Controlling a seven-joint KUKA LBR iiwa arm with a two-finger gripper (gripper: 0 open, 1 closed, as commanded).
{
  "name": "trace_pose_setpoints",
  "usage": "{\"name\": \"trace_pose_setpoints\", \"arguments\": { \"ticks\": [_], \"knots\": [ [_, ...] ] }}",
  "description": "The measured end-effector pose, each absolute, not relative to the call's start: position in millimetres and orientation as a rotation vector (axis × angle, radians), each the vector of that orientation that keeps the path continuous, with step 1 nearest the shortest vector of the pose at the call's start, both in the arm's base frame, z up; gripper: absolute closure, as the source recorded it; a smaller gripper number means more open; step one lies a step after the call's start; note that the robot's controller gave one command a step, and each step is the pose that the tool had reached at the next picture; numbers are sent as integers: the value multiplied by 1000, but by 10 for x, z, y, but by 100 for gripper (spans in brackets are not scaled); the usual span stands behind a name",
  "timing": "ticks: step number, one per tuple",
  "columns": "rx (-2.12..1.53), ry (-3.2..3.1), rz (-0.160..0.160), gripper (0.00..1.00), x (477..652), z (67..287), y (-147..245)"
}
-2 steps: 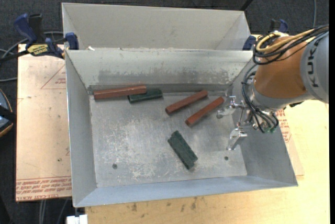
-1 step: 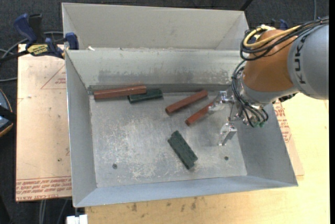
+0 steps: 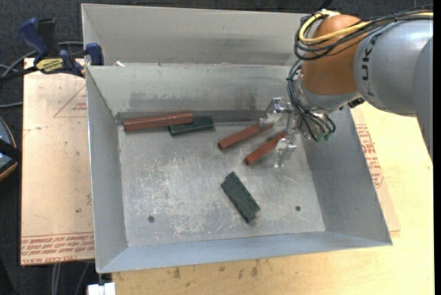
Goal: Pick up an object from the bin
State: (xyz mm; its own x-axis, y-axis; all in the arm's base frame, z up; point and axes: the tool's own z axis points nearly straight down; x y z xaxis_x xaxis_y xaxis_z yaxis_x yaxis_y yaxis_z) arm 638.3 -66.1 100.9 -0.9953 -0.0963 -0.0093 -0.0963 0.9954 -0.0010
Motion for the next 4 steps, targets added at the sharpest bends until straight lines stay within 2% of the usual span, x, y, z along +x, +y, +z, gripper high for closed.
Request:
{"name": "trace_pose_setpoints", "arguments": {
  "ticks": [1,2,4],
  "knots": [
    [-65,3131,0,0,6357,934,-637],
    [-246,3096,-20,100,6528,884,-511],
    [-248,3098,-15,100,6488,896,-531]
  ]
}}
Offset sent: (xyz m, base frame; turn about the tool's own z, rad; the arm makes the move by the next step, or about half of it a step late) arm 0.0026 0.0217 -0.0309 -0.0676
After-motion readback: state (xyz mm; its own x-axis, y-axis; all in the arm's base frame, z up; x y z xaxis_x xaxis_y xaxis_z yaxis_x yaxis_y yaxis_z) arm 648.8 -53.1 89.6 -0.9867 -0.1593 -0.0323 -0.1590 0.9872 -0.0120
